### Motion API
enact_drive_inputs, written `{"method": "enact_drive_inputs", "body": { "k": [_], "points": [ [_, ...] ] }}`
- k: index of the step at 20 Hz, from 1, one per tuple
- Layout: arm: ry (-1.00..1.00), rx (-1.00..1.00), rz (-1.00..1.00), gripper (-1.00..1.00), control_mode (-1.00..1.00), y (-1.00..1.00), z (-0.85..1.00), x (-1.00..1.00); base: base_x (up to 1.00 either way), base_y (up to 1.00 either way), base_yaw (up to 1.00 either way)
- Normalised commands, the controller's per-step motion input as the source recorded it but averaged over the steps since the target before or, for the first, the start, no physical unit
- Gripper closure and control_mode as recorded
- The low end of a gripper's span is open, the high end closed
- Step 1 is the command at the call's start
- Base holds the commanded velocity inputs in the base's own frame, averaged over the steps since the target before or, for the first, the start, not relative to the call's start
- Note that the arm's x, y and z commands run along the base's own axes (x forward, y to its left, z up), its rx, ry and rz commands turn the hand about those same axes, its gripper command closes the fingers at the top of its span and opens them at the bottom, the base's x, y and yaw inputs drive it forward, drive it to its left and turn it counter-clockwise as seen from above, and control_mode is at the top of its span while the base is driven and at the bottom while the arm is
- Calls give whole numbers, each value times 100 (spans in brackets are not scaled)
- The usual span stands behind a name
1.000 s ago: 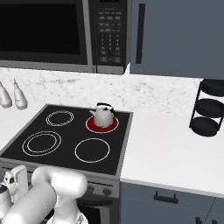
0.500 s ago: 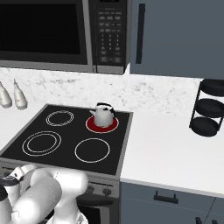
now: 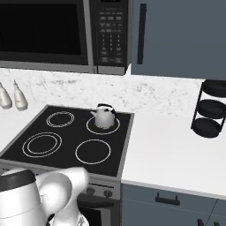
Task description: Turn off the rear right burner of the stove.
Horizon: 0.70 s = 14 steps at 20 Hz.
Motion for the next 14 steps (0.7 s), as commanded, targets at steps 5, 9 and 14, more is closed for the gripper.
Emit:
{"method": "enact_drive_inputs", "body": {
  "k": [5, 9, 14],
  "points": [
    [-2, 59, -44, 100, -100, -62, 2, -16, 0, 0, 0],
    [-2, 57, -49, 100, -100, -60, 5, -8, 0, 0, 0],
    [-5, 53, -48, 100, -100, -69, 21, -4, 0, 0, 0]
  ]
}}
